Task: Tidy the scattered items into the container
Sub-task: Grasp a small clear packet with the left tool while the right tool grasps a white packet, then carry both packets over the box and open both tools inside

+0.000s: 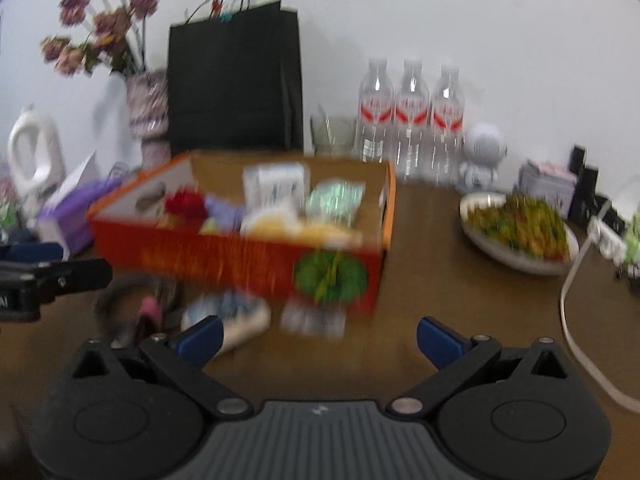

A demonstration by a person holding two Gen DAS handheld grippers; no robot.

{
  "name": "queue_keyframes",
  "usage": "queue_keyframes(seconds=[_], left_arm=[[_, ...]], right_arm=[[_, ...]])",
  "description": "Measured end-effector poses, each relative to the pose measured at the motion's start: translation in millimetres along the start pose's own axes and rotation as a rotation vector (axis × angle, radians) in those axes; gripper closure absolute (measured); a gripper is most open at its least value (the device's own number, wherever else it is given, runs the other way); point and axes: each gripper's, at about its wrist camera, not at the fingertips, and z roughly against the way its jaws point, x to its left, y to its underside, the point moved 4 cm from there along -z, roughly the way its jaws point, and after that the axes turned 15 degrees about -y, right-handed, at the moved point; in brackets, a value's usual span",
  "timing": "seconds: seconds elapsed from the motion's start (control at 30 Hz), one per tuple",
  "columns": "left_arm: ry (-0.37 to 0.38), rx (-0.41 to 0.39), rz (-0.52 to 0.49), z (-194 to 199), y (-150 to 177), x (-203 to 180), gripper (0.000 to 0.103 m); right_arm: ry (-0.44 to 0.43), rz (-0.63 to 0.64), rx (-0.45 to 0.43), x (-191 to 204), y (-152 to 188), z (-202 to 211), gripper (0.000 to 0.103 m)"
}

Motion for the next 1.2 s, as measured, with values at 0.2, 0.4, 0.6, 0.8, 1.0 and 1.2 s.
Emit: queue_keyframes(seconds=[0.2,0.4,0.6,0.8,1.0,1.2], left_arm=[[0.011,0.072,-0.035,11.5,35.7,-17.0,0.0],[-0.033,0.103,-0.06,7.1,46.0,-37.3,0.012],[-0.055,0.129,-0.063,-3.7,51.1,-48.7,0.047],[-0.033,0.112,-0.083,0.2,52.3,-53.1,0.08],[-0.016,0.111,-0.054,6.0,54.5,-45.1,0.08],[0.005,0.095,-0.047,17.1,57.9,-35.9,0.08]], right_arm=[[-0.039,-0.01,0.049,17.3,46.0,17.2,0.0],[-0.022,0.08,0.065,38.6,55.4,17.2,0.0],[-0.04,0.081,0.071,41.8,57.6,11.9,0.038],[-0.089,0.091,0.061,54.3,61.2,17.5,0.087],[-0.099,0.062,0.042,52.8,61.5,21.4,0.087],[-0.094,0.054,0.023,51.3,59.4,24.6,0.087]])
